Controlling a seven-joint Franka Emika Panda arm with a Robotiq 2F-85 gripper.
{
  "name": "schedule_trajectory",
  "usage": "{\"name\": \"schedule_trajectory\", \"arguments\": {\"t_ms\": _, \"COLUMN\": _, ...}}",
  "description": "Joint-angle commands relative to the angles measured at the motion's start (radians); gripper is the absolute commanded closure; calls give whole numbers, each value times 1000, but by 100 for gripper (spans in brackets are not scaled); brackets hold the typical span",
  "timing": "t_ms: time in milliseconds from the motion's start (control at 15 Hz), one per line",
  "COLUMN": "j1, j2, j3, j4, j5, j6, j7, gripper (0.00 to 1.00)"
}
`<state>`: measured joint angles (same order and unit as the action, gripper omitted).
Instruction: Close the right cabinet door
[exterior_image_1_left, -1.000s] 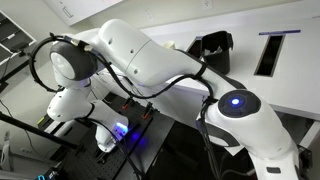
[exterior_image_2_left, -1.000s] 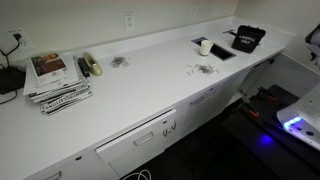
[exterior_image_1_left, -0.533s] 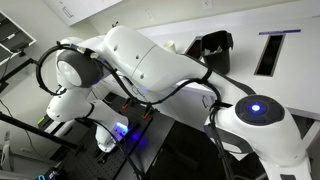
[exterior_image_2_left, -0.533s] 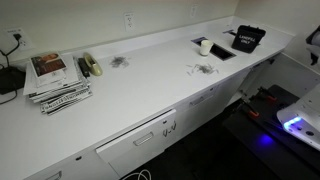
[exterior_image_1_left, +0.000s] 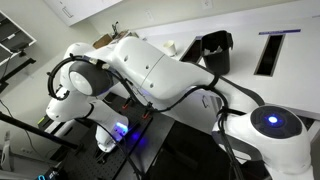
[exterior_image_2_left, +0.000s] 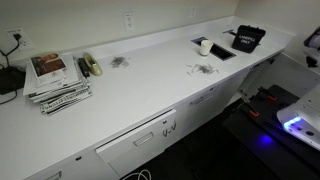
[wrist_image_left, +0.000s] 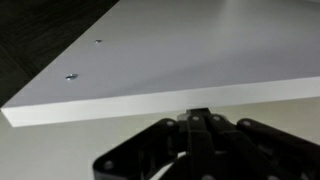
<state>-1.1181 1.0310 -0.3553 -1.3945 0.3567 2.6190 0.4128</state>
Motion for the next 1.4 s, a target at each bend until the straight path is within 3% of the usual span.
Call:
{"name": "schedule_trajectory", "arguments": {"t_ms": 0, "j1": -61, "j2": 14, "j3": 54, "j4": 76, "j5": -6, "j6": -131, "j7": -25, "gripper": 100}}
{"name": "schedule_trajectory", "arguments": {"t_ms": 267, "j1": -129, "j2": 10, "j3": 127, "j4": 126, "j5": 28, "j6": -324, "j7": -26, "gripper": 100}}
{"name": "schedule_trajectory", "arguments": {"t_ms": 667, "j1": -205, "j2": 12, "j3": 229, "j4": 121, "j5": 128, "j6": -512, "j7": -10, "gripper": 100}}
{"name": "schedule_trajectory", "arguments": {"t_ms": 1333, "j1": -221, "j2": -49, "j3": 343, "j4": -79, "j5": 434, "j6": -514, "j7": -124, "gripper": 100}}
